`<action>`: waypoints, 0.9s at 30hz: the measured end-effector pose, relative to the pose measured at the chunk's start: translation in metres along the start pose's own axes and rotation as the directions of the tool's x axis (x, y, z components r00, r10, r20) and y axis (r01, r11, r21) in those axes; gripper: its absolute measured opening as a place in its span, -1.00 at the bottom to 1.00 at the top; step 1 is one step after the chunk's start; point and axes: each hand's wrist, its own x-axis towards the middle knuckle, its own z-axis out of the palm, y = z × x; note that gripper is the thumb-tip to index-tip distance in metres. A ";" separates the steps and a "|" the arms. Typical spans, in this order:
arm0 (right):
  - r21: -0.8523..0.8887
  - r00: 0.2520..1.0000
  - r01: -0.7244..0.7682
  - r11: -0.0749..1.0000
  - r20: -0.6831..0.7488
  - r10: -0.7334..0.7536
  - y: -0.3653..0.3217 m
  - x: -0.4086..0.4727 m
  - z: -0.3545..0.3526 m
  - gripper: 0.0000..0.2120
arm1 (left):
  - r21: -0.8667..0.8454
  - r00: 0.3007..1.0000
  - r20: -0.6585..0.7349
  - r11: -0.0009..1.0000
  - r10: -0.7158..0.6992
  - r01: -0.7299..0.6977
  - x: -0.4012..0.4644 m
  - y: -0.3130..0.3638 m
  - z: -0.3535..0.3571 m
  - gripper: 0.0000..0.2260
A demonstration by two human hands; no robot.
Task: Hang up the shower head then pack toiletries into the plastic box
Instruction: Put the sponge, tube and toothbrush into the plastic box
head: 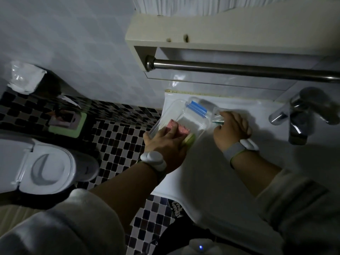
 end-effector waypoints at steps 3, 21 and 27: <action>-0.112 0.998 0.070 0.991 0.011 -0.069 0.008 0.008 0.001 -0.48 | 0.009 1.000 0.007 1.000 0.005 -0.005 0.003 0.000 -0.001 -0.53; 0.017 0.998 -0.038 0.999 0.053 0.037 0.027 0.049 -0.006 -0.65 | 0.017 0.999 0.046 1.000 -0.011 0.010 0.009 0.001 -0.002 -0.49; -0.171 0.978 -0.111 0.979 0.157 0.138 0.011 0.060 -0.015 -0.56 | 0.028 0.996 0.086 1.000 -0.011 0.009 0.005 -0.001 -0.004 -0.48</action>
